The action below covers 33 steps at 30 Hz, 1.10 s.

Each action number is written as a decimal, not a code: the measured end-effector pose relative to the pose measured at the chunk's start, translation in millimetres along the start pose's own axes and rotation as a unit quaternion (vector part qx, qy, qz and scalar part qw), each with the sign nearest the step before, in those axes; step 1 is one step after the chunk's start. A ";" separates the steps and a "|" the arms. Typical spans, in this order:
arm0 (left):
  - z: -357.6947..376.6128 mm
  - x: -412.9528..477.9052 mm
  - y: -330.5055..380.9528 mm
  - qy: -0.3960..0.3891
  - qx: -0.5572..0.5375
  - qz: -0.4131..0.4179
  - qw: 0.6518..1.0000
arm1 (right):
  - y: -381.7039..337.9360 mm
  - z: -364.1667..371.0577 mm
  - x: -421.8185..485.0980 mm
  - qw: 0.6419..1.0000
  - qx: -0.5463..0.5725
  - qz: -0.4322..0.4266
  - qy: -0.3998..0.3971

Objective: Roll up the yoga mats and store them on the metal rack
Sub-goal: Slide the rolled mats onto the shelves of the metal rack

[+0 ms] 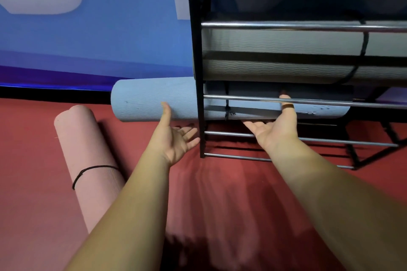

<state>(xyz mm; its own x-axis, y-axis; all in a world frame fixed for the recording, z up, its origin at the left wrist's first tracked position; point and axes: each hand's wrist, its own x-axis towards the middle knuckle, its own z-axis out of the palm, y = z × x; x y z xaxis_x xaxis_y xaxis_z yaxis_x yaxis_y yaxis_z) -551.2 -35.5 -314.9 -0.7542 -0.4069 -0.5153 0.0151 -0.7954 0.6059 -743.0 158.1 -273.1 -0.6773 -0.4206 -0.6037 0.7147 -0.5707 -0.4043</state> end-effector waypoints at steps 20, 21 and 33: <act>118.3 13.7 -63.2 -0.034 -0.017 -0.059 0.998 | -114.3 -59.0 10.9 0.994 -0.003 -0.086 0.064; 122.3 16.9 -65.5 -0.033 -0.029 -0.046 0.998 | -119.6 -61.9 11.8 0.994 -0.006 -0.088 0.067; 150.7 55.1 -82.6 0.067 -0.097 0.047 0.992 | -146.2 -64.4 33.9 0.983 -0.072 -0.123 0.120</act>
<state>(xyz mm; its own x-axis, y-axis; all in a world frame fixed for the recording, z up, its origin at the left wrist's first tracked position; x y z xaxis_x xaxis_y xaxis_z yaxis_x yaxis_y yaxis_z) -692.9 75.5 -302.0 -0.6492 -0.5289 -0.5466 0.2174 -0.8177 0.5331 -859.2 272.6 -278.6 -0.7843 -0.0948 -0.6130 0.5638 -0.5212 -0.6407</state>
